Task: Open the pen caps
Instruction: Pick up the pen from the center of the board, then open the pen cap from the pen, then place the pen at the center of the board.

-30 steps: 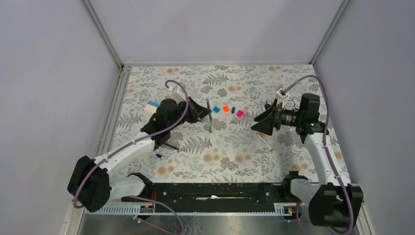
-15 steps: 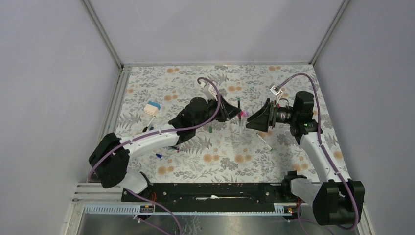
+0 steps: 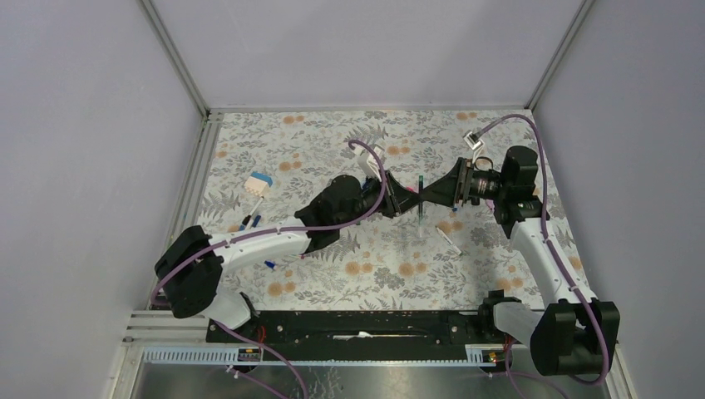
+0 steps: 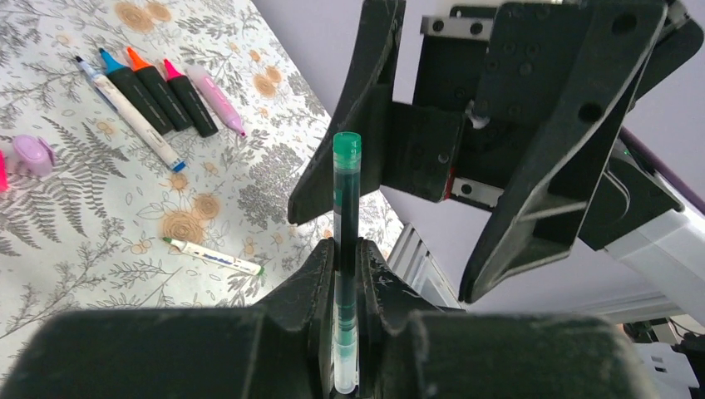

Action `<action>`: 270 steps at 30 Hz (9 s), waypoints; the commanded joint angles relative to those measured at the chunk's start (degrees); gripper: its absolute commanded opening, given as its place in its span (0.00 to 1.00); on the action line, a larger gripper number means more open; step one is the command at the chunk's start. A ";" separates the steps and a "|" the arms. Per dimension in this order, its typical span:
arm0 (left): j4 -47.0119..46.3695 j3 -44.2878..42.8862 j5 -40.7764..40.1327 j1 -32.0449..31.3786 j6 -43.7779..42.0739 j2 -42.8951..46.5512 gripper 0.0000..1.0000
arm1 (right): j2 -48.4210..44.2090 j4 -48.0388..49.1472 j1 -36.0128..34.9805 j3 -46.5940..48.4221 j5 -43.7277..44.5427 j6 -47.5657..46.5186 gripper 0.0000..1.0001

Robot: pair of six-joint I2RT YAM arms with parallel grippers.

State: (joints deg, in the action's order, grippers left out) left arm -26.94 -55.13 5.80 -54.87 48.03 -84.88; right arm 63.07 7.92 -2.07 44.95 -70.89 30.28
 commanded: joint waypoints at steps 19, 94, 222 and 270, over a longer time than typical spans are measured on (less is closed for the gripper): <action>-4.87 -1.37 -0.74 -3.11 -0.12 -0.94 0.00 | -1.80 7.57 0.18 -1.26 1.64 8.77 0.28; 11.59 4.40 13.15 -1.09 -5.47 6.98 0.00 | -12.38 -22.06 8.39 0.69 0.63 -29.28 0.99; 13.78 27.14 -1.02 3.41 -13.89 35.41 0.00 | 11.43 -27.32 16.97 -3.49 28.18 -74.84 0.00; 33.70 6.95 -7.07 3.42 -10.03 16.38 0.00 | 1.06 -38.21 13.90 -0.59 26.12 -62.33 0.65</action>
State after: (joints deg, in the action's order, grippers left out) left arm -0.08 -41.47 2.76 -51.66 39.18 -63.64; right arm 69.80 -28.47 8.51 44.73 -35.79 -33.30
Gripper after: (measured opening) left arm 0.149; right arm 0.635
